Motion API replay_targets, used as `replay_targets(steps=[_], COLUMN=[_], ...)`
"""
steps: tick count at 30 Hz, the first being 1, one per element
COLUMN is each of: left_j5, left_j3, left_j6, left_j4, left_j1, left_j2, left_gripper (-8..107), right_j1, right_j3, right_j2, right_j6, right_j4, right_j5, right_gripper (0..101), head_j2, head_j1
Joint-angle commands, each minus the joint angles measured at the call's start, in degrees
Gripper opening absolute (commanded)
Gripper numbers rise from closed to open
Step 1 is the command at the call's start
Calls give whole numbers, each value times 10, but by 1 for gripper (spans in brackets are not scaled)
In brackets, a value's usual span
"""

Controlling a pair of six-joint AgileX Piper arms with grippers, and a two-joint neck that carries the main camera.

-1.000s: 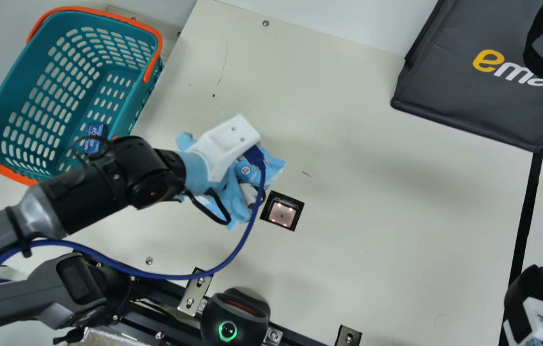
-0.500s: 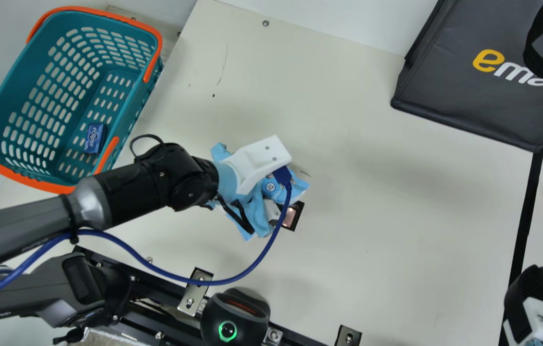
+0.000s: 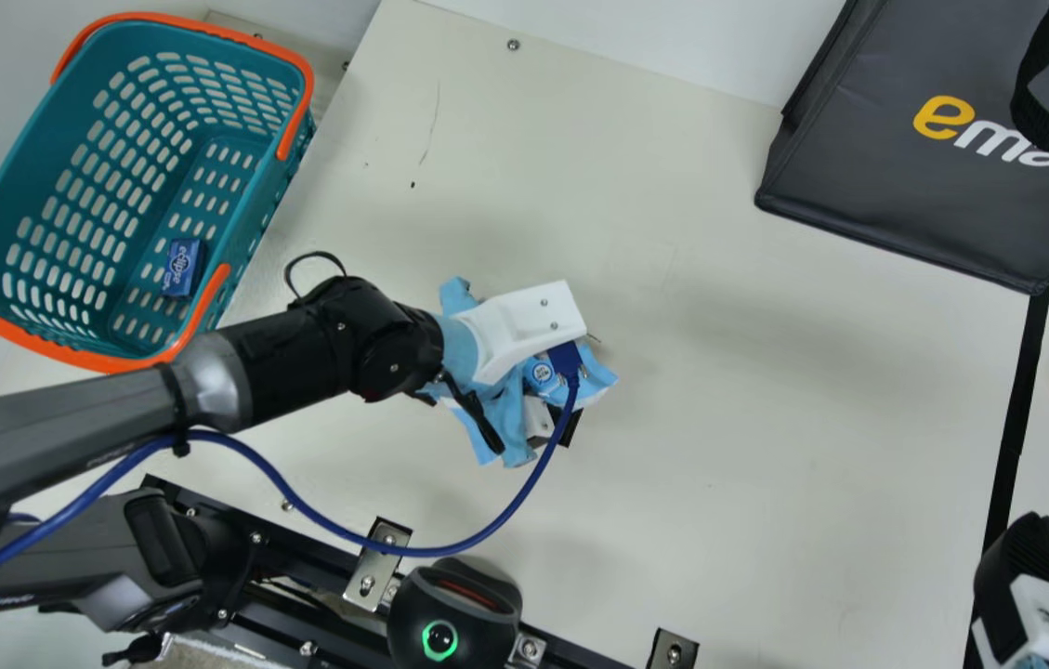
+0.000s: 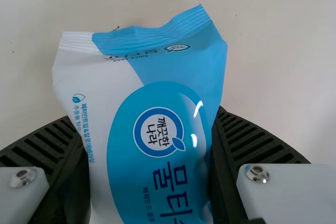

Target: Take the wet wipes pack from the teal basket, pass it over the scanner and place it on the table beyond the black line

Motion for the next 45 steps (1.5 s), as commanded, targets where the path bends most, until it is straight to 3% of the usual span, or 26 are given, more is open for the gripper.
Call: replay_targets(steps=[1, 12, 23, 40, 45], left_j5=[-2, 8, 77, 213, 212], left_j3=[0, -1, -7, -46, -46], left_j6=[13, 42, 29, -44, -44], left_j4=[-4, -34, -51, -15, -14], left_j1=[3, 18, 69, 209, 209], left_j2=[2, -8, -89, -230, -230], left_gripper=[55, 90, 90, 90, 90], right_j1=[0, 0, 0, 0, 0], right_j3=[0, 0, 0, 0, 0], right_j2=[0, 0, 0, 0, 0], right_j6=[0, 0, 0, 0, 0], right_j4=[0, 0, 0, 0, 0], right_j5=[0, 0, 0, 0, 0], right_gripper=[95, 95, 95, 95, 95], head_j2=[1, 1, 1, 1, -25], head_j1=[-17, -17, -17, -17, -17])
